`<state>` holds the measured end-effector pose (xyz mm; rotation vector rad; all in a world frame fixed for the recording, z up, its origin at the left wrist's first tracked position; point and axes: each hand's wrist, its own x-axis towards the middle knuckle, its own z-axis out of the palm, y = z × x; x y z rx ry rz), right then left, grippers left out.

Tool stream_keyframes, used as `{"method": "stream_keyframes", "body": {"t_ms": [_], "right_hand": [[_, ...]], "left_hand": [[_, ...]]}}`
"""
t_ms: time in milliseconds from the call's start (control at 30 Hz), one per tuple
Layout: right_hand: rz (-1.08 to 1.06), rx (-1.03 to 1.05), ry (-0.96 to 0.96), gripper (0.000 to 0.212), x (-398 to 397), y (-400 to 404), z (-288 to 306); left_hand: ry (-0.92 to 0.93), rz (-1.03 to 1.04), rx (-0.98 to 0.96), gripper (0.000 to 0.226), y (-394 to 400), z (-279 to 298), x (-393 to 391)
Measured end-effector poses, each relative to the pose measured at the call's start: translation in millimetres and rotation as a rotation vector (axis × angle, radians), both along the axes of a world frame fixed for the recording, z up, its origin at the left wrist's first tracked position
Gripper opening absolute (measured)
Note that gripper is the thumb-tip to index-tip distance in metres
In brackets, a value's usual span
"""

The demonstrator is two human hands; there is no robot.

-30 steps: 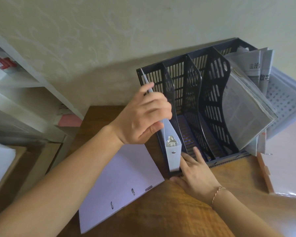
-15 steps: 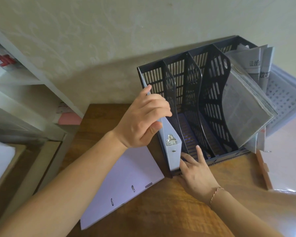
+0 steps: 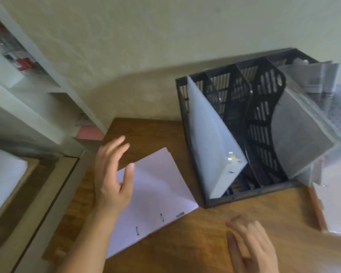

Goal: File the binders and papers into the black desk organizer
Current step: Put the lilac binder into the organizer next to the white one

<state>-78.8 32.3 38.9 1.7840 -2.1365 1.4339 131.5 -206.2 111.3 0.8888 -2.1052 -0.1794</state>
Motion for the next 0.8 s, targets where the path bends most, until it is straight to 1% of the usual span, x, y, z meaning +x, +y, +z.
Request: {"method": "stream_keyframes", "body": {"t_ms": [33,67,133,167,200,233,267,333,400,467,567,667,700,767,800], "right_hand": [[0.065,0.014,-0.012,0.019,9,-3,0],[0.138,0.079,-0.036,0.024,19,-11,-4],[0.257,0.286,-0.059,0.044,35,-40,-14],[0.273,0.389,-0.046,0.054,44,-58,-21],[0.243,0.484,-0.035,0.061,51,-77,-27],[0.196,0.597,-0.060,0.066,56,-96,-32],[0.144,0.705,-0.106,0.071,59,-113,-35],[0.047,0.867,-0.210,0.079,60,-139,-42],[-0.009,0.972,-0.287,0.079,56,-154,-49],[-0.023,1.024,-0.293,0.079,56,-162,-55],[-0.049,1.013,-0.317,0.078,60,-168,-54],[-0.058,0.969,-0.369,0.076,59,-170,-47],[-0.053,0.955,-0.402,0.076,59,-169,-46],[-0.017,0.936,-0.458,0.078,59,-166,-37],[0.023,0.896,-0.522,0.079,57,-164,-31]], "left_hand": [[0.040,0.171,0.162,0.042,7,-16,22],[0.062,0.347,0.332,0.045,13,-30,39],[-0.011,0.648,0.681,0.048,22,-59,69],[-0.064,0.733,0.854,0.050,25,-72,82],[-0.076,0.782,1.021,0.053,28,-86,94],[-0.050,0.802,1.149,0.060,30,-100,104],[-0.022,0.817,1.236,0.068,33,-109,112],[-0.015,0.837,1.309,0.072,38,-126,122],[-0.030,0.827,1.289,0.067,44,-123,122],[0.023,0.774,1.286,0.058,50,-115,118],[0.116,0.720,1.291,0.051,50,-114,117],[0.205,0.778,1.329,0.065,45,-129,128],[0.255,0.794,1.358,0.062,44,-132,132],[0.351,0.829,1.403,0.041,44,-130,139],[0.396,0.852,1.415,0.035,44,-128,142]]}}
